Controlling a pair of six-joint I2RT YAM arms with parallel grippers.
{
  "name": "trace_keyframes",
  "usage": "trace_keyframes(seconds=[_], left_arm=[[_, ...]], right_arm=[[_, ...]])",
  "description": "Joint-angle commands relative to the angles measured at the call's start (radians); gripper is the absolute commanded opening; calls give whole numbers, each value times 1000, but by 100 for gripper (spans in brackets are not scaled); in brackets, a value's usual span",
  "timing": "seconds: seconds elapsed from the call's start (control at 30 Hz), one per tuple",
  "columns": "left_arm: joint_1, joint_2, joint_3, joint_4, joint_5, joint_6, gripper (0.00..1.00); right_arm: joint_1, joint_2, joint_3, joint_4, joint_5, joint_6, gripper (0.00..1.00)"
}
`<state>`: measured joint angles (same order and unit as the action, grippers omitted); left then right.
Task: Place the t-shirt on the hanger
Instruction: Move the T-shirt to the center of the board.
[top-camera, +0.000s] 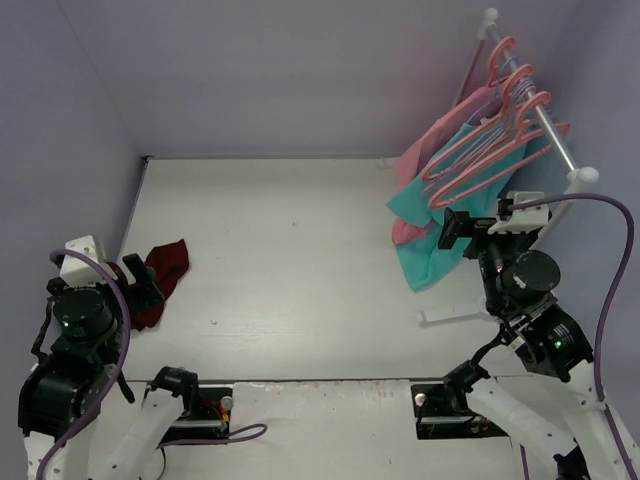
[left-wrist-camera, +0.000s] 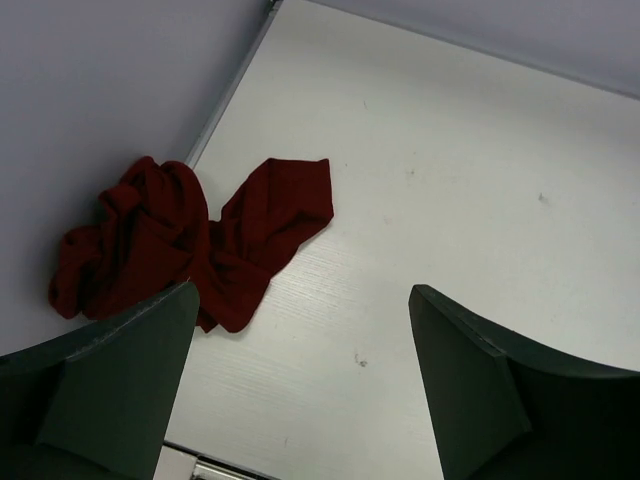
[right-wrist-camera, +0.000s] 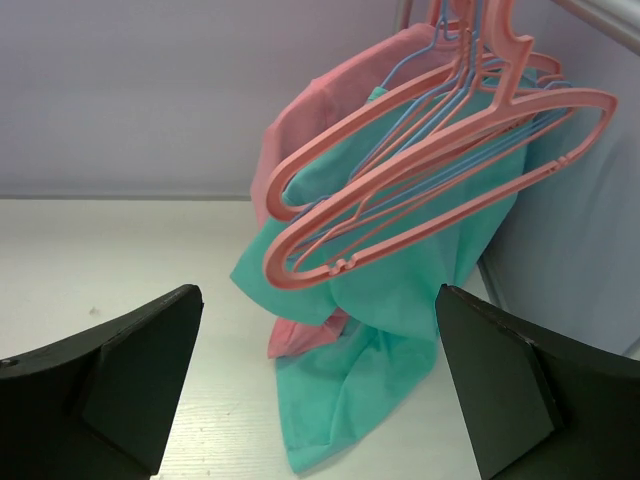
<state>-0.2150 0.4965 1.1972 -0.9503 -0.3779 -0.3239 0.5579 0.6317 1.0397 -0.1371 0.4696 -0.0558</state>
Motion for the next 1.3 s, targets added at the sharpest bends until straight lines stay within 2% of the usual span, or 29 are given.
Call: trace_keyframes(seconds=[0.0, 0.23, 0.47, 0.57, 0.7, 0.83, 1.07, 1.27], left_arm=[[0, 34, -8, -10, -31, -52, 82], [3, 216, -1, -120, -142, -209, 82], [36, 385, -31, -118, -190, -387, 82], [102, 423, -76, -103, -229, -437, 82], [281, 500, -144, -27, -212, -449, 82], [380, 610, -165, 24, -239, -476, 82], [538, 848, -154, 155, -194, -508, 82], [593, 1065, -77, 178, -198, -538, 83]], right_arm=[[5, 39, 12, 92, -19, 22, 100], [5, 99, -18, 93, -94, 14, 100], [6, 159, -25, 92, -192, 40, 100], [6, 169, -38, 91, -224, 56, 100], [7, 177, -55, 94, -309, 85, 100], [7, 171, -79, 95, -335, 103, 100], [6, 148, -109, 95, -382, 127, 100], [5, 144, -100, 93, -422, 134, 100]])
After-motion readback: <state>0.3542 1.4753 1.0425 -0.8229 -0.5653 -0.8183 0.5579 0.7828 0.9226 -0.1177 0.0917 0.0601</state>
